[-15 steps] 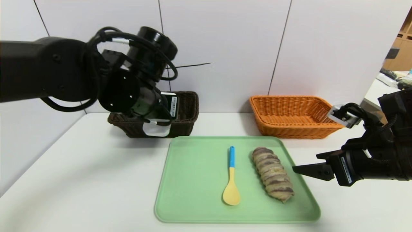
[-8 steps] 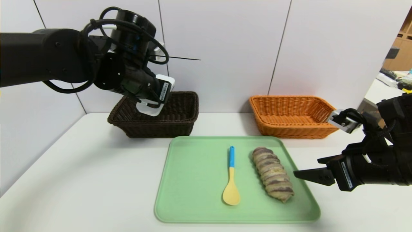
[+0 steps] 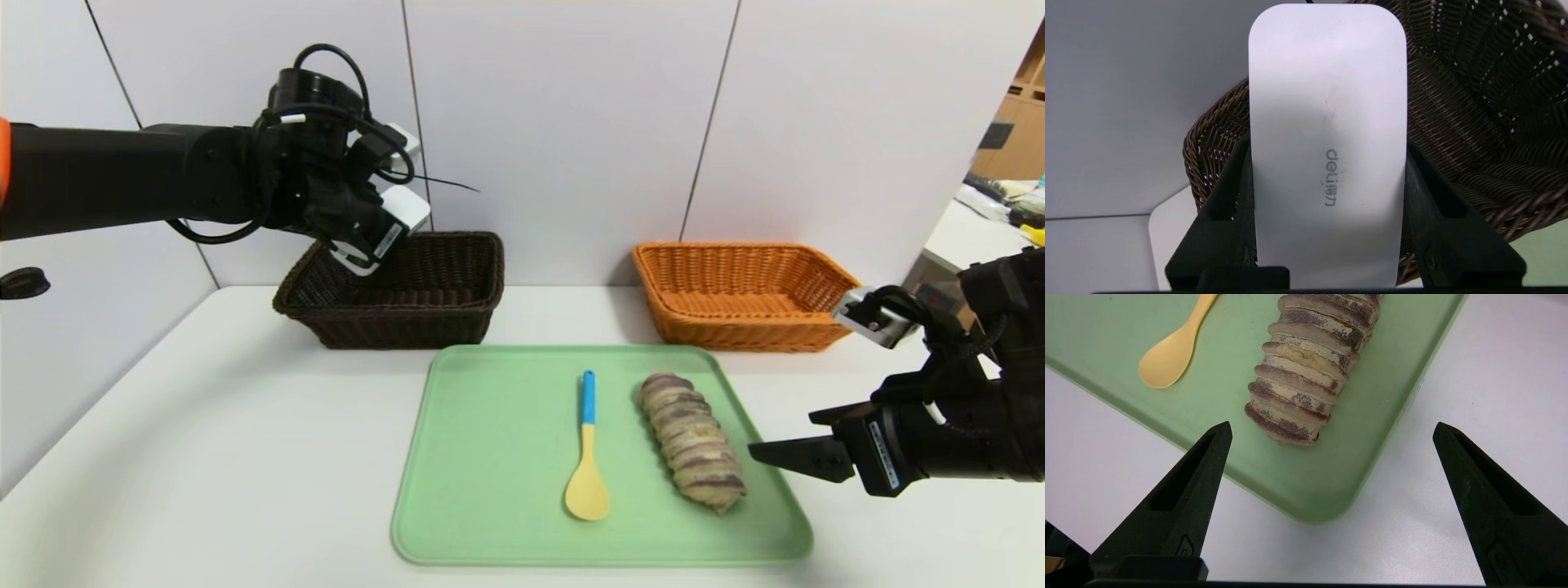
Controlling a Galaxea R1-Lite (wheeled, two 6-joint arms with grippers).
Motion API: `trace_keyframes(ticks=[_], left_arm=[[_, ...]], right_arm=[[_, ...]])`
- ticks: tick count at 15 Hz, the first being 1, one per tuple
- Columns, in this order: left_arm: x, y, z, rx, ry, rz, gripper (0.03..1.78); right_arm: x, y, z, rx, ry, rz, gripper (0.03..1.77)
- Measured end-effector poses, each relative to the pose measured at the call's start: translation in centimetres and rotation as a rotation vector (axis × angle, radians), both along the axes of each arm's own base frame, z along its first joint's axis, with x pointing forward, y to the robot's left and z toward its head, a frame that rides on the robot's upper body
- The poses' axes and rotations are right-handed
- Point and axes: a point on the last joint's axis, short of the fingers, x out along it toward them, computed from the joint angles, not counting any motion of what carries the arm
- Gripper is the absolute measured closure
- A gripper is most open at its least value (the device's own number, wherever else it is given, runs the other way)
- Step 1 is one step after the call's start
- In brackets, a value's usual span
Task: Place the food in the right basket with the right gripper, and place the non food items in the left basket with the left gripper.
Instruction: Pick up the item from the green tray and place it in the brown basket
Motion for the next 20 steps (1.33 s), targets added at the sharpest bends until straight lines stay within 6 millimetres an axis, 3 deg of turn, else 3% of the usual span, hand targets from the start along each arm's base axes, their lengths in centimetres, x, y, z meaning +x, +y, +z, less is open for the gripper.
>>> trace_keyframes(ticks=[6,15,20], left_arm=[[2.0,2.5,-1.5,0.176,0.004,-0.192,0.8],[4.6,2.1,-5.3,0.2,0.079,-0.264,0.8],[4.9,2.0,-6.1,0.199,0.098,-0.264,0.8]], right_arm=[[-0.7,-0.2,0.6,0.009,-0.022,-0.005,0.1],[-1.0,-0.2,0.6,0.011,-0.024,-0.001,0.1],[-1.1,-0.2,0.5,0.011,-0.025,-0.001,0.1]])
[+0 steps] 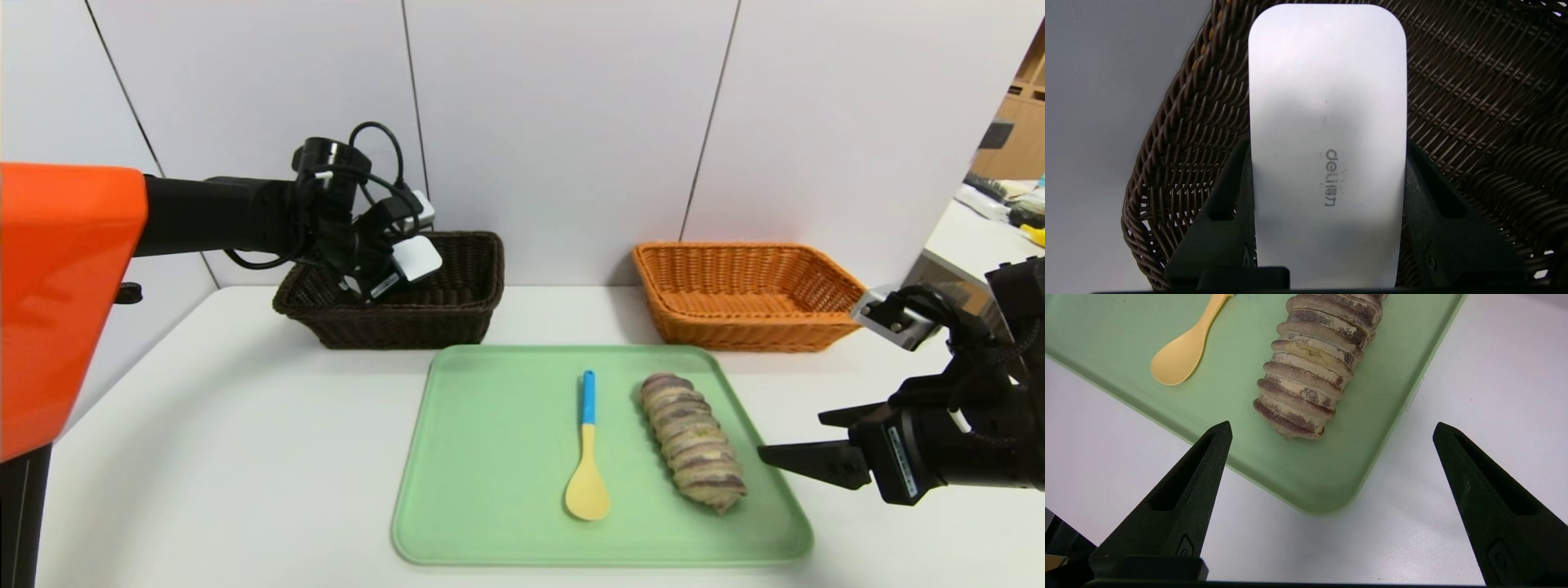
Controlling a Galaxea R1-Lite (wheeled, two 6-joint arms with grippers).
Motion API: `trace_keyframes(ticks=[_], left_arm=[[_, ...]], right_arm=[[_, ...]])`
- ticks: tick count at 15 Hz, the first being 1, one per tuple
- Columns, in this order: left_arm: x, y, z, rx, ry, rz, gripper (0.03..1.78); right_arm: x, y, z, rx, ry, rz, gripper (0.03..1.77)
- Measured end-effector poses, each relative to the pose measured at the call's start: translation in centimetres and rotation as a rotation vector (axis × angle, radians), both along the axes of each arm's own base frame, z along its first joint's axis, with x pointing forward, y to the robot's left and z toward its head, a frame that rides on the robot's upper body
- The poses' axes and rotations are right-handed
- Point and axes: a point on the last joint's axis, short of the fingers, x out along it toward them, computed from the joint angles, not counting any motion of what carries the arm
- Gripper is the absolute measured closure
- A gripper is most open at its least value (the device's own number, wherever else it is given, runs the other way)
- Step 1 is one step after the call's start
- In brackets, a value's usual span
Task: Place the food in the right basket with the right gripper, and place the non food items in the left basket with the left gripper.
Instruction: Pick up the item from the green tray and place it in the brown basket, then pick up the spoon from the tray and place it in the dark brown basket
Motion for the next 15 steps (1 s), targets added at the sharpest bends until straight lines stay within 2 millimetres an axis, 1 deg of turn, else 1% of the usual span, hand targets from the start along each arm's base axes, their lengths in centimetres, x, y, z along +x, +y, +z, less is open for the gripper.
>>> trace_keyframes(ticks=[1,3,5,8,9,11,13,15], left_arm=[[0.0,0.0,0.0,-0.001,-0.001,0.002,0.79],[0.2,-0.1,0.1,-0.008,-0.008,0.005,0.63],[0.4,-0.1,0.2,-0.023,-0.01,0.015,0.5],[0.4,-0.1,0.5,-0.035,-0.017,0.021,0.38],[0.4,-0.1,1.0,-0.053,-0.025,0.032,0.35],[0.2,-0.1,2.6,-0.113,-0.045,0.065,0.3],[-0.6,-0.1,4.5,-0.187,-0.063,0.102,0.25],[-1.9,-0.8,6.3,-0.276,-0.064,0.148,0.22]], right_arm=[[-0.1,0.0,0.0,0.0,0.0,-0.001,0.1],[-0.1,0.0,0.0,0.001,-0.001,0.0,0.1],[-0.3,-0.1,0.0,0.0,0.0,-0.001,0.1],[-0.4,-0.2,0.0,0.001,-0.003,-0.003,0.1],[-0.5,-0.2,0.0,0.001,-0.003,-0.004,0.1],[-0.5,-0.3,0.0,0.003,-0.007,-0.008,0.1],[-0.6,-0.3,0.2,0.016,-0.008,-0.021,0.1],[-0.6,-0.3,0.3,0.022,-0.013,-0.025,0.1]])
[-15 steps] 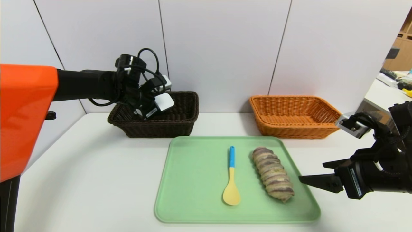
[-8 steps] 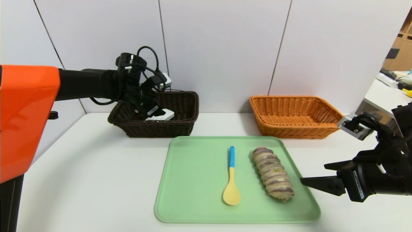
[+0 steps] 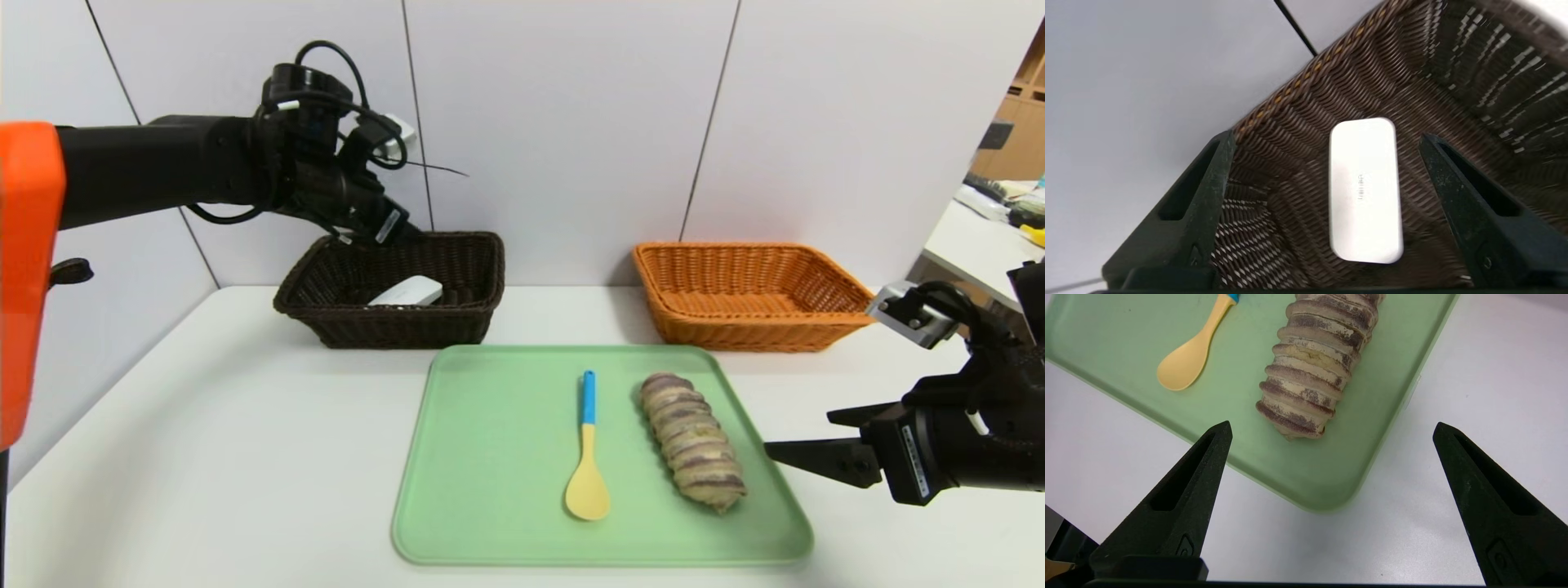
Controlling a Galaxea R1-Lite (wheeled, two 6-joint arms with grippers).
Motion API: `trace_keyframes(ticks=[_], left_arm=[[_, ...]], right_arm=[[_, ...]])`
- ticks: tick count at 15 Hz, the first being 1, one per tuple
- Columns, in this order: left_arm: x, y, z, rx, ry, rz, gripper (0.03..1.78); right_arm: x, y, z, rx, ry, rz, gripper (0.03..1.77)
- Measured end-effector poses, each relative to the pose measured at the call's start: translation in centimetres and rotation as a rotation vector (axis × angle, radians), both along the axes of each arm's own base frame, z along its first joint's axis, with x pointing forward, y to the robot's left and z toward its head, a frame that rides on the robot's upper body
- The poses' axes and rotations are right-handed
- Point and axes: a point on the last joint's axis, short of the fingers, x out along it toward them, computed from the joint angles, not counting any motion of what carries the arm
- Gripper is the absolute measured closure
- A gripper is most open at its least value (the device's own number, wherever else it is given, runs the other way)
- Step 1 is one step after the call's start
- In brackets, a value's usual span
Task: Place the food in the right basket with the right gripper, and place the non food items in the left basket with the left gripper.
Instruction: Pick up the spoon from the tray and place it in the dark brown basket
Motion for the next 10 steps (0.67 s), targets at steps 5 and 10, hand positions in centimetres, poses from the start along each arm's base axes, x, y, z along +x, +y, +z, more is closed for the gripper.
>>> trace_keyframes(ticks=[5,10], left_arm=[[-5.8,-5.7,1.7,-0.205,0.187,0.131,0.17],[-11.3,-10.8,2.0,-0.298,0.289,0.267,0.14]], right_arm=[[-0.4,-0.1,0.1,0.003,-0.005,0.0,0.1],[-0.9,-0.2,0.0,0.004,-0.011,-0.001,0.1]])
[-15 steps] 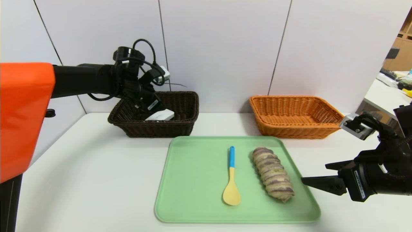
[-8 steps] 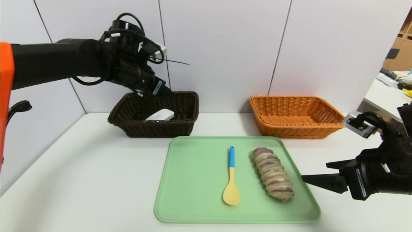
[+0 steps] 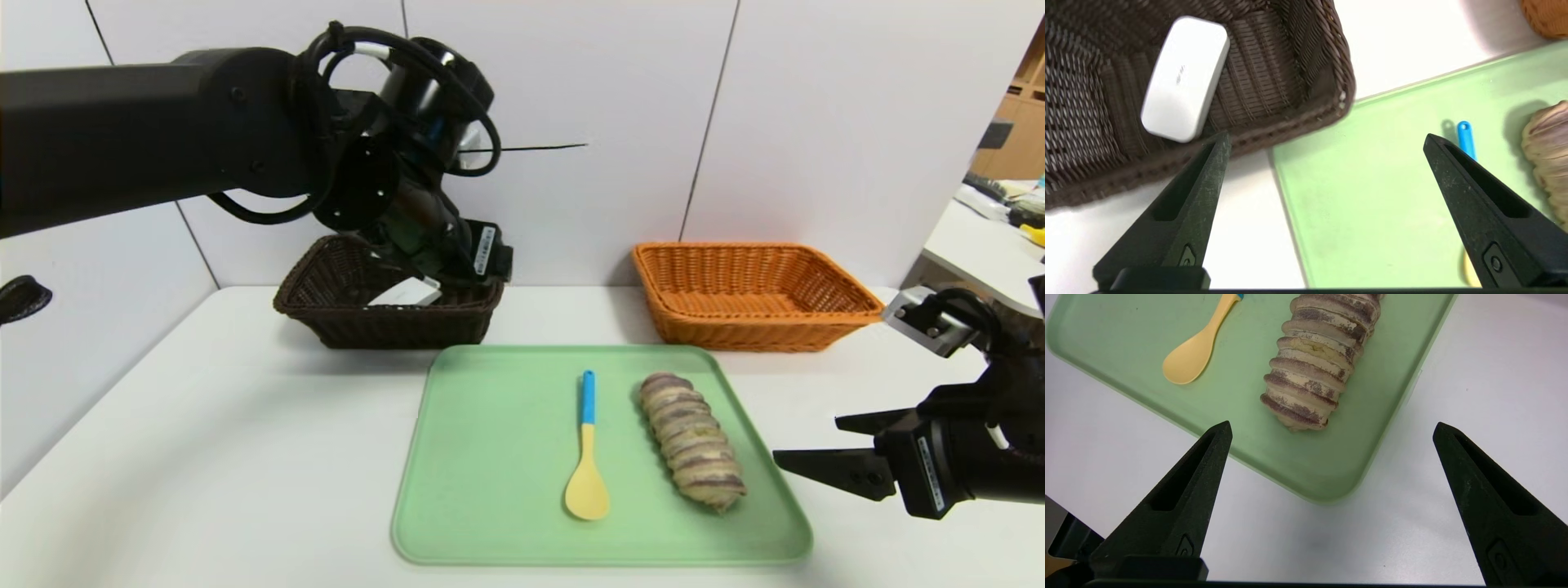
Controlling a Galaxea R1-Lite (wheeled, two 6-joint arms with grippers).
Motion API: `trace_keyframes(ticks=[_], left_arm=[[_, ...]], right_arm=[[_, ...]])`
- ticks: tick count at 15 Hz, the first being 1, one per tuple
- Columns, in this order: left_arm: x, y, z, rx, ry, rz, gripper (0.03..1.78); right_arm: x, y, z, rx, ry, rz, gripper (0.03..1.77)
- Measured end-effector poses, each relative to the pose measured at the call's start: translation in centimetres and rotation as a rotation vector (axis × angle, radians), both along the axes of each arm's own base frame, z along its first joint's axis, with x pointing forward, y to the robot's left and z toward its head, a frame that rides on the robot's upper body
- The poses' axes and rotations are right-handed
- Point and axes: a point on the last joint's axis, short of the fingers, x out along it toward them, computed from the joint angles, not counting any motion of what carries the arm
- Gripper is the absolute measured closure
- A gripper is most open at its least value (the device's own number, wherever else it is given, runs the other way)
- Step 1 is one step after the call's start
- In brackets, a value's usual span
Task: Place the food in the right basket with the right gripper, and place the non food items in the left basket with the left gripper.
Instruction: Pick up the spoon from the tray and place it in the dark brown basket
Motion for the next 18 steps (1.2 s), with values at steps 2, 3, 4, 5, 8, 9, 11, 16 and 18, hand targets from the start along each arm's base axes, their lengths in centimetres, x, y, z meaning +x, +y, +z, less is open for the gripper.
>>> trace_keyframes(ticks=[2,3,4,5,8,9,11,16,18], left_arm=[[-1.9,-1.7,-0.7,-0.015,0.051,0.048,0.14],[-2.8,-2.4,-1.1,-0.03,0.079,0.064,0.14],[-3.7,-3.1,-1.6,-0.036,0.114,0.069,0.13],[-4.4,-3.8,-2.0,-0.047,0.14,0.072,0.13],[-5.5,-5.9,-3.5,-0.053,0.182,0.069,0.12],[-5.7,-6.7,-4.2,-0.043,0.19,0.068,0.12],[-5.9,-8.1,-5.7,-0.017,0.199,0.087,0.12],[-5.6,-10.8,-8.9,0.009,0.224,0.116,0.12],[-5.5,-11.6,-9.5,0.016,0.229,0.106,0.12]], right_arm=[[-0.1,0.0,0.0,0.0,-0.001,0.0,0.1],[-0.1,0.0,0.0,0.0,-0.003,0.0,0.1],[-0.1,0.0,0.0,0.001,-0.005,0.0,0.1],[-0.2,0.0,0.1,0.001,-0.006,0.0,0.1],[-0.1,0.0,0.2,0.004,-0.012,0.001,0.1],[-0.1,0.0,0.2,0.004,-0.012,0.001,0.1],[-0.1,0.0,0.2,0.004,-0.011,0.001,0.1],[-0.2,-0.1,0.1,0.002,-0.006,-0.003,0.1],[-0.3,-0.1,0.0,0.002,-0.004,-0.004,0.1]])
